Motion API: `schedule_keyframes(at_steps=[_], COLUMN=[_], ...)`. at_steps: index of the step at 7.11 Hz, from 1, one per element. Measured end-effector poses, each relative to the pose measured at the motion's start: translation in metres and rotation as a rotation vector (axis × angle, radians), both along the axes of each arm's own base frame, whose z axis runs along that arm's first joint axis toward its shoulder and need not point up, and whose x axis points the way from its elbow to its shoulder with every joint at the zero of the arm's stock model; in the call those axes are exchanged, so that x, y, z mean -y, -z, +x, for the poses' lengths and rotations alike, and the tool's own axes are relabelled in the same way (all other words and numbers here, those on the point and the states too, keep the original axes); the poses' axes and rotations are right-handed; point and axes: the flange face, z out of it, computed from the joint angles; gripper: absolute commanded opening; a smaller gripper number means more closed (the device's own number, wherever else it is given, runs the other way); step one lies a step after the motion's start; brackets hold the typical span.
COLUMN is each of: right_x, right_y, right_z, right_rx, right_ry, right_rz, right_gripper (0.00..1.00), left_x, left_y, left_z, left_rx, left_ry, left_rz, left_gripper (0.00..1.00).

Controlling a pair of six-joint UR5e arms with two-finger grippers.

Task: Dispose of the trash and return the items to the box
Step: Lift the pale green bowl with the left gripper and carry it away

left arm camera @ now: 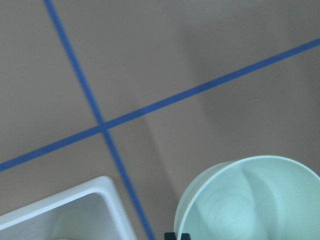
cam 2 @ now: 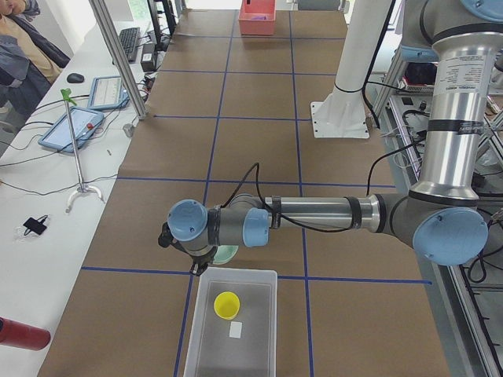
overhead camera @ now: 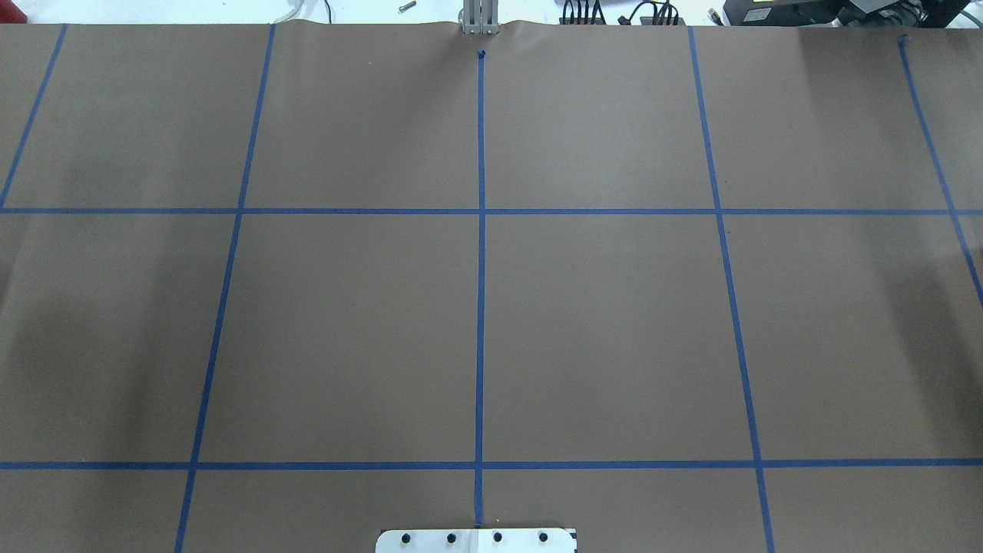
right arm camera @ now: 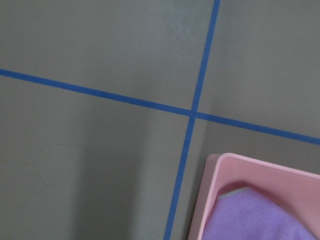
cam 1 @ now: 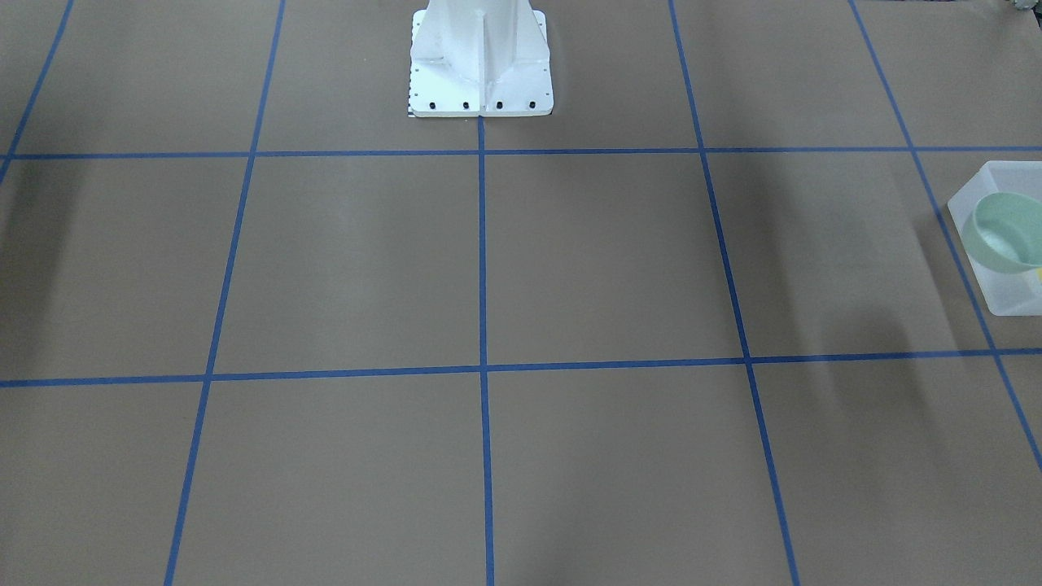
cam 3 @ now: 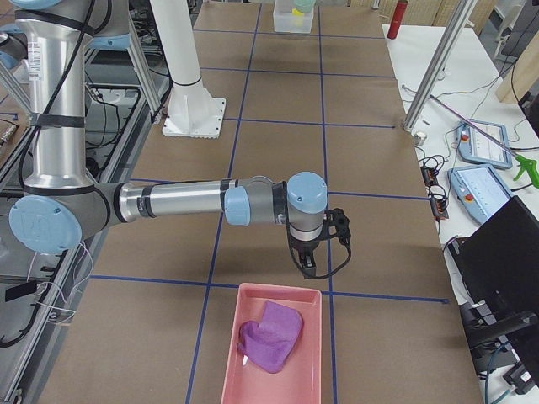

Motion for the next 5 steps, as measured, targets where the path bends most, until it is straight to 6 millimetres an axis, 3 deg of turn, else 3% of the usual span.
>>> schedule_keyframes(at_steps=[2,3,5], right_x=[0.005,0.006,0.003], right_y=[0.011,0.015,0.024], right_z=[-0.019,-0.023,-0.025], right_rx=[0.0,0.002,0.01], right_ry=[0.031,0.038,0.042], right_rz=[0.016,0.022,0.036], right_gripper=[1.0,1.0,1.0], left_x=[-0.026,-0.038,-0.061], left_y=[-0.056,-0.083,-0.131], left_z=[-0.054,-0.069,-0.081], left_rx=[-0.006,-0.006,-0.004], left_ry=[0.019,0.013,-0.012], left_rz=[-0.003,-0.006,-0.028], left_gripper=[0.0,0.0,0.0])
